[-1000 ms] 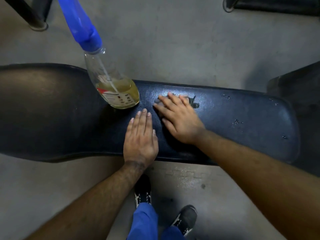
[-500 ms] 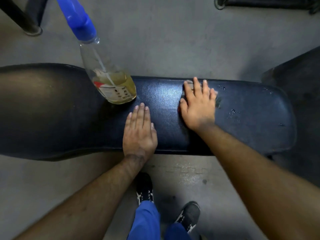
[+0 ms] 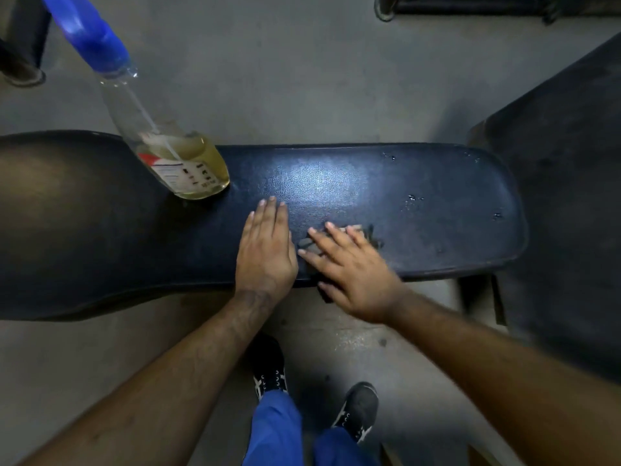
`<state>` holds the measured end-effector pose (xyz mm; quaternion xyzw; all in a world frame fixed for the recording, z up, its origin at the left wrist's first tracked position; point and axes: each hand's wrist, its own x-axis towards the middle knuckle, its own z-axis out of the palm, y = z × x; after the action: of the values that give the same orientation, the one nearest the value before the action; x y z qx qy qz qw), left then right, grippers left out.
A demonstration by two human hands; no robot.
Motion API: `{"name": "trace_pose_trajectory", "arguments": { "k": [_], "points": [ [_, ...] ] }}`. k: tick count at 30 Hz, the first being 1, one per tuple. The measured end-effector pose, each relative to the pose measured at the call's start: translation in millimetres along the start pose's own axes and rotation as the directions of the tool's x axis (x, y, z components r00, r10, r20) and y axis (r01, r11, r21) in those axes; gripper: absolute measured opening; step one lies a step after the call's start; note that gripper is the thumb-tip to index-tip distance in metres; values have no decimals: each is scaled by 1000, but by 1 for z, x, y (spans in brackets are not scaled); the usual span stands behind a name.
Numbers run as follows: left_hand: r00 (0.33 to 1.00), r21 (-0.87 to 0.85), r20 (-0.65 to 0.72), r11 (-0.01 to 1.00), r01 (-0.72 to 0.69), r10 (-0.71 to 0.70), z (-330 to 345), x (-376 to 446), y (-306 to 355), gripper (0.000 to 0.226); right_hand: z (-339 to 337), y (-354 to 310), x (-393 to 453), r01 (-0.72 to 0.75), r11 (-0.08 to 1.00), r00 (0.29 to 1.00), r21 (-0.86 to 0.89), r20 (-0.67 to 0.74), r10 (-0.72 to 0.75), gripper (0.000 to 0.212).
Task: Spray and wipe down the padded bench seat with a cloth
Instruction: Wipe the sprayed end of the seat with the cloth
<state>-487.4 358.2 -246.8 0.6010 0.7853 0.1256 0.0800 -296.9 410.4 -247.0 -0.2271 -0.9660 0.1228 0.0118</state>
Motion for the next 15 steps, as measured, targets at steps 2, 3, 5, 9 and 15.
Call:
{"name": "trace_pose_trajectory", "arguments": {
  "k": [2, 3, 5, 9, 15],
  "points": [
    [1000, -19, -4, 1000, -22, 22, 2, 10, 9, 54, -9, 44, 5, -184, 983, 983, -9, -25, 183, 60],
    [1000, -36, 4, 999, -26, 26, 4, 15, 15, 55, -14, 54, 9, -387, 921, 920, 45, -40, 389, 62],
    [1000, -67, 9, 998, -18, 19, 5, 25, 27, 55, -8, 38, 9, -574, 811, 806, 115, -100, 584, 64],
    [1000, -111, -17, 994, 11, -13, 13, 51, 48, 54, -4, 31, -36, -39, 999, 999, 20, 23, 39, 60],
    [991, -29, -101, 996, 90, -92, 39, 60, 64, 53, -9, 68, -18, -571, 815, 807, 98, -116, 579, 62]
  ]
}}
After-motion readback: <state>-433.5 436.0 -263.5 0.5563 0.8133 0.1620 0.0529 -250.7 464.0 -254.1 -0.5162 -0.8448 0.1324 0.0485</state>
